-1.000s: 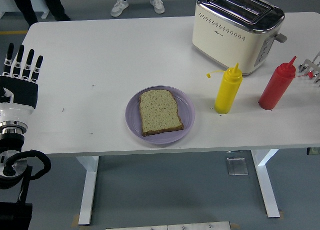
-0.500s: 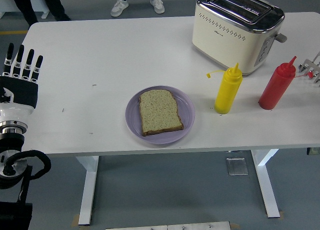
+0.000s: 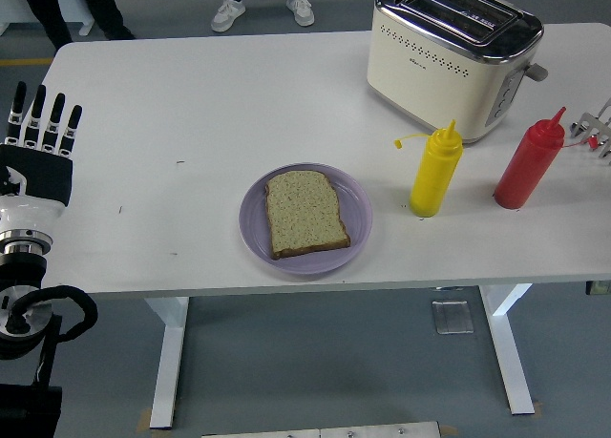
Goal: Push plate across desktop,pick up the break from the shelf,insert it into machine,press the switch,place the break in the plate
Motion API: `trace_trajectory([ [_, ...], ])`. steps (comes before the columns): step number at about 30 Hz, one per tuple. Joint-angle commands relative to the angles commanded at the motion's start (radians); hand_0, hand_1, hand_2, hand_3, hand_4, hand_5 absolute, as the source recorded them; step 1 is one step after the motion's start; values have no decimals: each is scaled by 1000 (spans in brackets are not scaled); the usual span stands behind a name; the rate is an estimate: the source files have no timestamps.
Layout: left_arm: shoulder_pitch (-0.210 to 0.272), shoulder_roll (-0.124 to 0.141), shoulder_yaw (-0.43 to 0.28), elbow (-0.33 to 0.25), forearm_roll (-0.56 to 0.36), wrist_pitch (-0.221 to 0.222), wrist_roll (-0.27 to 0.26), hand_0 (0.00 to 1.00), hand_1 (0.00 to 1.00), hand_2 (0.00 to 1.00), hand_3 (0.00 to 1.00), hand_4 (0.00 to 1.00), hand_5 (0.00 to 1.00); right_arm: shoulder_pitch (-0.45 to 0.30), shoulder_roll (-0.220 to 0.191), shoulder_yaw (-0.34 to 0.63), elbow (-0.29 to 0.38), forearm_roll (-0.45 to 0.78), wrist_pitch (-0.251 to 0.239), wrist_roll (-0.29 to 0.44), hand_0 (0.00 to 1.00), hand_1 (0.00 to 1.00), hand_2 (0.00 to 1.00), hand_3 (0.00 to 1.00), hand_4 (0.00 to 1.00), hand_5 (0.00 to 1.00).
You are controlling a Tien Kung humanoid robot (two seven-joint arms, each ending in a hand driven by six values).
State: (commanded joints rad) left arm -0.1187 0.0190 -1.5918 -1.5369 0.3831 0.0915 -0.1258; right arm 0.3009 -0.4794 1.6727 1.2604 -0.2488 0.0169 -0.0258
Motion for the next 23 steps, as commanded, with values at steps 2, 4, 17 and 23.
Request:
trace_trajectory([
  [2,1,0,1,0,0,1,0,792,805,831,760,620,998,-2,0,-1,0,0,0,0,771,755,743,747,446,474],
  [4,3,1,2,0,0,1,-1,792,805,831,760,620,998,-3,0,-2,0,1,0,0,771,755,743,747,446,474],
  [17,4,2,4,-1,0,1,-1,791,805,829,761,618,998,-4,0,3,0,2,0,0,768,753,739,734,443,480],
  [23,3,2,2,-1,0,2,-1,791,805,829,761,618,998,-3,1,4,0,2,0,0,768,753,739,734,443,480],
])
